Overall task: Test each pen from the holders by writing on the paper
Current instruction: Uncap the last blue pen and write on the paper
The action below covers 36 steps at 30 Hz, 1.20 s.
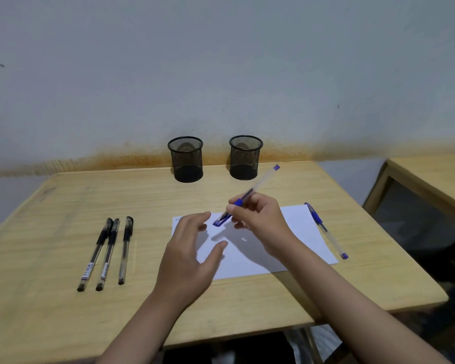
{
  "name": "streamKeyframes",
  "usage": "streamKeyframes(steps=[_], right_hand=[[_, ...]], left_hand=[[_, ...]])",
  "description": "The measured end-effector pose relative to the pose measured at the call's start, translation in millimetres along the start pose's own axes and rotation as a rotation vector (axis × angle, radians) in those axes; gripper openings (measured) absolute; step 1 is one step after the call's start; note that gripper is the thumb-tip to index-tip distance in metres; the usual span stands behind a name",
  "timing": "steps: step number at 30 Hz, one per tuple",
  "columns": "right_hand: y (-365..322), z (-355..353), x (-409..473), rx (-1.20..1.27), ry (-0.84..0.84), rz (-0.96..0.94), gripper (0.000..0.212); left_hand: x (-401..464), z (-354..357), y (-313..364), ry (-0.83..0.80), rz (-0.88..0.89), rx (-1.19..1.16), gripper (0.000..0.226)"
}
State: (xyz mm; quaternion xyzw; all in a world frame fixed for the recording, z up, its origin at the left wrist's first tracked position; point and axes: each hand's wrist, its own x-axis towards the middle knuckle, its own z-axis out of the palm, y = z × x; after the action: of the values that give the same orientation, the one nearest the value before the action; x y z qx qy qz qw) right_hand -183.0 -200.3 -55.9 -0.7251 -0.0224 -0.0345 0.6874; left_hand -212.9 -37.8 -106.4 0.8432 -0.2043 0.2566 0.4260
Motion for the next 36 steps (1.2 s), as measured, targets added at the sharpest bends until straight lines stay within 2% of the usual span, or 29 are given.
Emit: streamKeyframes(steps=[6,12,15,20,21,23,25,27,31,33,36], right_hand=[[6,8,-13,-0.004,-0.039,-0.027,0.004],[7,9,-11,-0.012,0.03,-0.04,0.019],[8,9,-6,0.036,0.06,-0.016,0.028],[14,22,0,0.185,0.053,0.067,0.027],[15,23,4,0.223,0.086,0.099,0.026],[12,10,20,0.415,0.279,0.221,0.023],[4,-16,36,0.539,0.431,0.249,0.022],[-2,-31,41,0.432,0.4,0.192,0.023],[6,-14,29,0.233,0.259,0.111,0.024],[13,-7,25,0.205,0.239,0.115,0.025],[20,-2,20,0.183,0.219,0.099,0.026]], left_hand=[[0,-2,8,0.175,0.108,-0.018,0.023],[-1,-5,8,0.157,0.147,0.014,0.004],[1,-4,17,0.114,0.096,0.001,0.008],[9,-5,23,0.128,0.007,-0.037,0.011],[7,-6,25,0.136,0.0,-0.04,0.012],[-5,-11,29,0.128,0.01,-0.046,0.016],[-25,-17,36,0.101,0.026,-0.068,0.017],[-28,-27,35,0.15,-0.057,-0.101,0.014],[16,-42,-2,0.259,-0.412,-0.111,0.012],[38,-48,-25,0.242,-0.476,0.015,0.008],[55,-44,-54,0.13,-0.521,0.216,0.009]])
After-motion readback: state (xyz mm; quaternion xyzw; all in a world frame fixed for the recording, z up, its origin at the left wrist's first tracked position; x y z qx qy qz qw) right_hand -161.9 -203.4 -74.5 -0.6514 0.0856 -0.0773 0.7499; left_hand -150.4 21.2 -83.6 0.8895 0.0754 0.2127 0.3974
